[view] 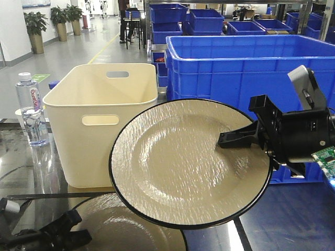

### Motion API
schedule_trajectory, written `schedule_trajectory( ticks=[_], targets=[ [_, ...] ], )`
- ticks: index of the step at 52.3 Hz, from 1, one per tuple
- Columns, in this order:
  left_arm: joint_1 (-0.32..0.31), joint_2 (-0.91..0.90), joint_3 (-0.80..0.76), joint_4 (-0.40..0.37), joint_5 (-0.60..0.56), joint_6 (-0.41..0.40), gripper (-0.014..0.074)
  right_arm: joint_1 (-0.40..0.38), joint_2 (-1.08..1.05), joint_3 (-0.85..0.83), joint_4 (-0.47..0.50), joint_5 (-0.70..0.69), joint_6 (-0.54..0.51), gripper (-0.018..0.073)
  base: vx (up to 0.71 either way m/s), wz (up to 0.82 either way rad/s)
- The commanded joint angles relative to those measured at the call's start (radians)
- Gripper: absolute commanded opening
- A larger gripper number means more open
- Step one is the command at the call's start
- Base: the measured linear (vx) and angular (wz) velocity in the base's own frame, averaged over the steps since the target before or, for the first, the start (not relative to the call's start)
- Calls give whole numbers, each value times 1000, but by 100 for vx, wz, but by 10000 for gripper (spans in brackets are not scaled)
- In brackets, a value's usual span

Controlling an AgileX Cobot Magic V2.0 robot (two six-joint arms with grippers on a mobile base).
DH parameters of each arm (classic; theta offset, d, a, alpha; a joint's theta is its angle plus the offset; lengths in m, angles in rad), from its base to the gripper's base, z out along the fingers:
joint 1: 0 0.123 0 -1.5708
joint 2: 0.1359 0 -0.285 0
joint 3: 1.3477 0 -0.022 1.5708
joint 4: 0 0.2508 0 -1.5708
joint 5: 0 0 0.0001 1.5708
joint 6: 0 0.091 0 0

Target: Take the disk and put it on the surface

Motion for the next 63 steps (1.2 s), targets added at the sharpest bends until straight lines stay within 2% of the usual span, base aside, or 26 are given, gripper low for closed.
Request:
schedule_trajectory(
  ticks=[1,8,15,20,21,40,46,58,63],
  targets=[
    [-5,-22,-31,46,-9,-7,79,-3,-36,-41,119,-38,-3,-8,0,0],
    [-5,-22,-31,157,16,-7,221,-3,-36,-41,119,-49,-3,-8,0,0],
    [-5,-22,-31,226,79,-7,443,-3,-36,-41,120,-49,-3,-8,0,0],
    [-5,-24,-31,269,114,-7,558,-3,-36,-41,120,-54,-3,-8,0,0],
    [-5,-33,-32,325,114,-7,640,-3,-36,-41,127,-63,-3,-8,0,0],
    [-4,-175,-32,534,-29,-7,622,-3,-36,-41,132,-106,-3,-8,0,0],
    [-2,-211,-32,540,-44,-7,613,-3,-36,-41,132,-111,-3,-8,0,0],
    [30,-248,-32,539,-3,-8,605,-3,-36,-41,131,-116,-3,-8,0,0],
    [38,-288,-32,539,0,-8,601,-3,-36,-41,130,-99,-45,-8,0,0]
  ],
)
